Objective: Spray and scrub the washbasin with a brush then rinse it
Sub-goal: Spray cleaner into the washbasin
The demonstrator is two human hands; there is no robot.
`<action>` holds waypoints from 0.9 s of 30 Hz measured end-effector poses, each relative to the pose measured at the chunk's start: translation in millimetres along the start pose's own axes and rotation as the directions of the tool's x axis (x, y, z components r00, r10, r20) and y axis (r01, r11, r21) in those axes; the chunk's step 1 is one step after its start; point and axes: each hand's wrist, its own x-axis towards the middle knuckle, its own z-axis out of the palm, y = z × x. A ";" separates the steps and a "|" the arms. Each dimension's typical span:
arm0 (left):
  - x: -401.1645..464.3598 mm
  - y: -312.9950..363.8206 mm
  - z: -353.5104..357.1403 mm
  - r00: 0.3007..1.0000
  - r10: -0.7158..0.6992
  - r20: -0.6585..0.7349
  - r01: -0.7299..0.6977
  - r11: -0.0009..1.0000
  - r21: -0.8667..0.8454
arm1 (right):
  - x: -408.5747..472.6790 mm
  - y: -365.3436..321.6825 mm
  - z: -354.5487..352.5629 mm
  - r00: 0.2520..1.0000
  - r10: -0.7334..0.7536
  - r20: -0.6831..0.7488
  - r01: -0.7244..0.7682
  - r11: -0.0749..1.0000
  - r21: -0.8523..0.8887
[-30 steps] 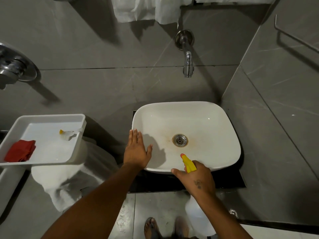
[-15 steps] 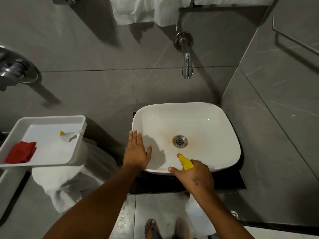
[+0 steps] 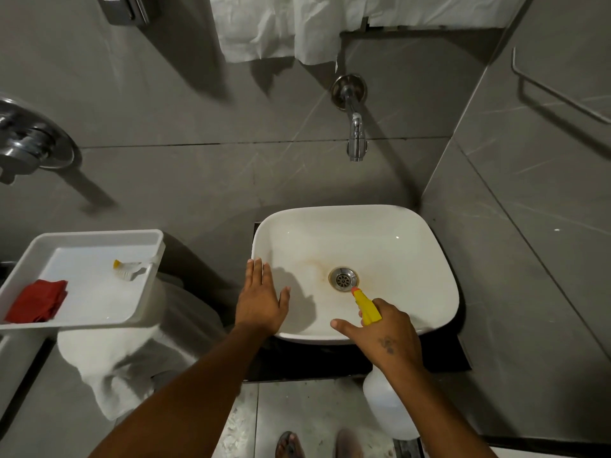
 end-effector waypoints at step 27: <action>2.4 1.1 -2.7 1.000 0.005 -0.001 -0.005 1.000 0.006 | 10.8 38.5 -20.6 0.985 0.035 0.171 -0.028 0.999 -0.042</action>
